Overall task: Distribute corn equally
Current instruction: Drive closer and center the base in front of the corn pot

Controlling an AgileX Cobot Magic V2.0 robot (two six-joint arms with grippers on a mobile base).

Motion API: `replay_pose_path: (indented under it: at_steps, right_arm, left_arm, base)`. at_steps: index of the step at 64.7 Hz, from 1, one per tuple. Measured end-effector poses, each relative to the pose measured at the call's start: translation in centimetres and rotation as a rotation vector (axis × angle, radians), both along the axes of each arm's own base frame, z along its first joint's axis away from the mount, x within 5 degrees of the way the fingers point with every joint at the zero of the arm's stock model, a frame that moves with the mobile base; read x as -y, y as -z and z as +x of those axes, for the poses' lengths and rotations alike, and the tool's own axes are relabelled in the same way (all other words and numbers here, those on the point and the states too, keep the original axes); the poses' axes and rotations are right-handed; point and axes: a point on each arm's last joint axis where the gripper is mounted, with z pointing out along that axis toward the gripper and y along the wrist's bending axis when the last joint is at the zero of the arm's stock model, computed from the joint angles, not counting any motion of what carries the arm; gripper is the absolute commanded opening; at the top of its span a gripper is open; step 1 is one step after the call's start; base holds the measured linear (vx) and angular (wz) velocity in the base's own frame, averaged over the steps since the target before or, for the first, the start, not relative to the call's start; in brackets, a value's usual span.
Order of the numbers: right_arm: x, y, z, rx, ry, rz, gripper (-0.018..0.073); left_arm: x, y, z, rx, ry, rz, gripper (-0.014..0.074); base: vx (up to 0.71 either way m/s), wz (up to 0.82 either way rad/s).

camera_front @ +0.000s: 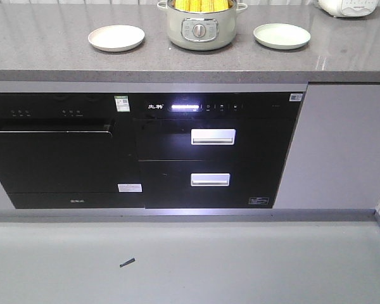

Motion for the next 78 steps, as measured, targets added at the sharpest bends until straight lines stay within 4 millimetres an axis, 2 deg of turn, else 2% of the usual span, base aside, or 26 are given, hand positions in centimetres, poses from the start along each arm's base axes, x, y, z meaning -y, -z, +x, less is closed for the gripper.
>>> replay_pose_path:
  at_steps: [78]
  right_arm:
    - [0.0,0.0,0.0,0.0,0.0,0.0,-0.0004]
  left_arm:
    - [0.0,0.0,0.0,0.0,0.0,0.0,-0.0006]
  base:
    - [0.11,0.0]
